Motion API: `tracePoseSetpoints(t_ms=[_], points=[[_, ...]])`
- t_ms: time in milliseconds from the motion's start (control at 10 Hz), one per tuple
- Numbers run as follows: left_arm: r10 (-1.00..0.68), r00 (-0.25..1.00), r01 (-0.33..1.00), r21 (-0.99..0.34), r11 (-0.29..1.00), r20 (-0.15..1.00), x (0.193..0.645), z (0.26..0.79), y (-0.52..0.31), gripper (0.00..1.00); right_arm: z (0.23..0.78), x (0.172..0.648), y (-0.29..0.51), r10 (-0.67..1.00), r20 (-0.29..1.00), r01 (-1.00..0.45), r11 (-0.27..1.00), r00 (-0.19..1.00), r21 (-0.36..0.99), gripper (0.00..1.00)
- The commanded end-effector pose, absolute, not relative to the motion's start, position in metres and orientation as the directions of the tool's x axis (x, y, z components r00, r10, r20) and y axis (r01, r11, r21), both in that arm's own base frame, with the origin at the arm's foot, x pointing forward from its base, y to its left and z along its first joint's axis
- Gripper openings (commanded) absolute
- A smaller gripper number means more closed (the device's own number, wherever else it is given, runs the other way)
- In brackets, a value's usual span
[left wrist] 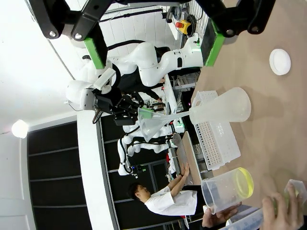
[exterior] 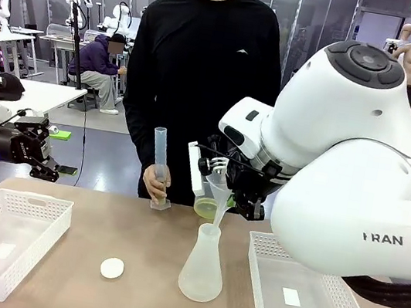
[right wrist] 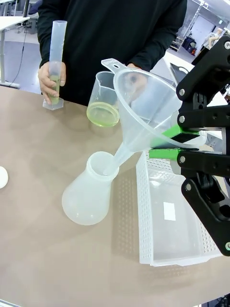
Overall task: Prepare the solutions needed for the experiment.
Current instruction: Pick up the Plastic Funnel and insert it into the Big flask.
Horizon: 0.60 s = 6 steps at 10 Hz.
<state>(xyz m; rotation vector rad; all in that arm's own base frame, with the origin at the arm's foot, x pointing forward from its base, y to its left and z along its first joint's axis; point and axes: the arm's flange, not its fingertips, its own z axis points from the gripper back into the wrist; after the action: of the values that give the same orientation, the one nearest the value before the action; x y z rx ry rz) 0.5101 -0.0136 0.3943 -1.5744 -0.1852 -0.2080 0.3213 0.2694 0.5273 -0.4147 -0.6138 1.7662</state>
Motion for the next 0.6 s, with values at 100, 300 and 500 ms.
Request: tracePoseSetpoints(t_ms=[100, 300, 500], points=[[-0.017, 0.968, 0.25, -0.968, -0.025, 0.25, 0.509, 0.396, -0.014, 1.0, 0.51, 0.325, 0.275, 0.952, 0.094, -0.782, -0.181, -0.293, -0.597, 0.06], [-0.017, 0.968, 0.25, -0.968, -0.025, 0.25, 0.509, 0.396, -0.014, 1.0, 0.499, 0.331, 0.274, 0.956, 0.084, -0.769, -0.173, -0.282, -0.615, 0.06], [-0.017, 0.968, 0.25, -0.968, -0.025, 0.25, 0.509, 0.396, -0.014, 1.0, 0.49, 0.334, 0.275, 0.96, 0.071, -0.783, -0.176, -0.27, -0.596, 0.06]])
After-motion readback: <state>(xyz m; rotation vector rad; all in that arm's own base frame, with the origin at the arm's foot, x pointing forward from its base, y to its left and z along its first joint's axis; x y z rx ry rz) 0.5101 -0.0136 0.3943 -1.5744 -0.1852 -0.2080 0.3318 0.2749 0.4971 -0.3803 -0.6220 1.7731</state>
